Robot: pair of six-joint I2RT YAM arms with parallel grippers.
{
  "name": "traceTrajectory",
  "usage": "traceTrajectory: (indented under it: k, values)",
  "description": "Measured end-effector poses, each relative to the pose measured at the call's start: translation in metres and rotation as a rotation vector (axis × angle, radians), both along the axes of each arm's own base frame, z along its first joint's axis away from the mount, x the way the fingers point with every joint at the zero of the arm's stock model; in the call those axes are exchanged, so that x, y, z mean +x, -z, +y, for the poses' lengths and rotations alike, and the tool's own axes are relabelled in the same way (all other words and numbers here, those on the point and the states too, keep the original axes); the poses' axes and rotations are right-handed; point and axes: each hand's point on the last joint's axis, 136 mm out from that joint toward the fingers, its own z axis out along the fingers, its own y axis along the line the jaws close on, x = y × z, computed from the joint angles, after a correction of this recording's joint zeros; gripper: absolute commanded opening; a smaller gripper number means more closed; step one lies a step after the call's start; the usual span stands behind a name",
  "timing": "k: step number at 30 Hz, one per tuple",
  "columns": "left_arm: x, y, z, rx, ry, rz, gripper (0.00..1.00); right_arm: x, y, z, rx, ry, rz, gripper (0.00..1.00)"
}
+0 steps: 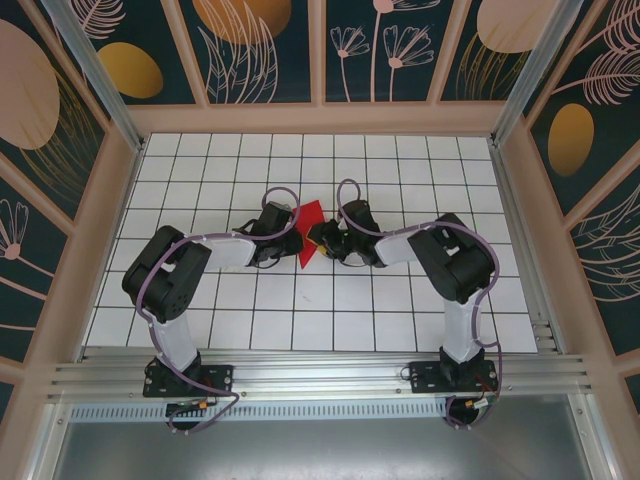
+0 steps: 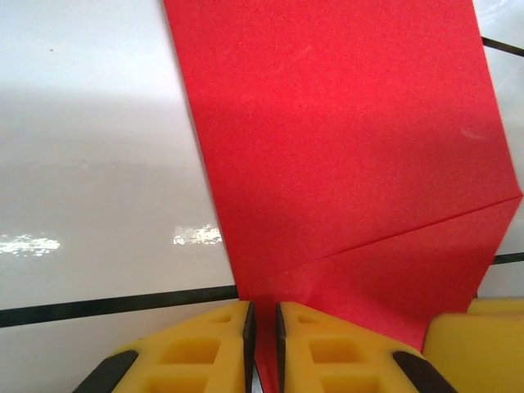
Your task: Fold a paper plane with a square sheet of paper (pick it up from the middle)
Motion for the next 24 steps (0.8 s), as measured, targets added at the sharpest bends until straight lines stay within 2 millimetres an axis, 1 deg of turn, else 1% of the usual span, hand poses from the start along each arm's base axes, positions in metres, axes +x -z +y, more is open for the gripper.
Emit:
traceTrajectory:
  k: [2, 4, 10, 12, 15, 18, 20, 22, 24]
  values:
    - [0.000, 0.000, 0.001, -0.001, -0.001, -0.002, 0.19, 0.007, -0.001, -0.001, -0.012, 0.002, -0.020, 0.32]
    - [-0.001, 0.000, 0.001, -0.002, -0.001, -0.003, 0.19, 0.014, 0.000, -0.003, -0.026, 0.005, -0.039, 0.25]
    - [-0.005, -0.006, 0.008, -0.004, -0.015, -0.009, 0.24, 0.020, 0.013, -0.013, -0.087, 0.018, -0.050, 0.03]
    - [-0.005, -0.011, 0.011, -0.007, -0.024, -0.019, 0.27, 0.022, 0.015, -0.015, -0.102, 0.023, -0.058, 0.00]
    - [-0.005, -0.026, 0.014, -0.018, -0.032, -0.049, 0.34, 0.023, 0.016, -0.021, -0.137, 0.045, -0.068, 0.00]
    - [-0.004, -0.042, 0.016, -0.033, -0.040, -0.089, 0.43, 0.018, 0.006, -0.035, -0.171, 0.080, -0.085, 0.00]
    - [-0.004, -0.051, 0.017, -0.044, -0.041, -0.113, 0.47, 0.015, -0.010, -0.045, -0.185, 0.113, -0.108, 0.00]
    - [-0.006, -0.059, 0.018, -0.057, -0.039, -0.137, 0.55, 0.012, -0.028, -0.054, -0.186, 0.154, -0.142, 0.00]
    - [-0.008, -0.065, 0.018, -0.068, -0.031, -0.159, 0.61, 0.009, -0.041, -0.063, -0.193, 0.193, -0.165, 0.00]
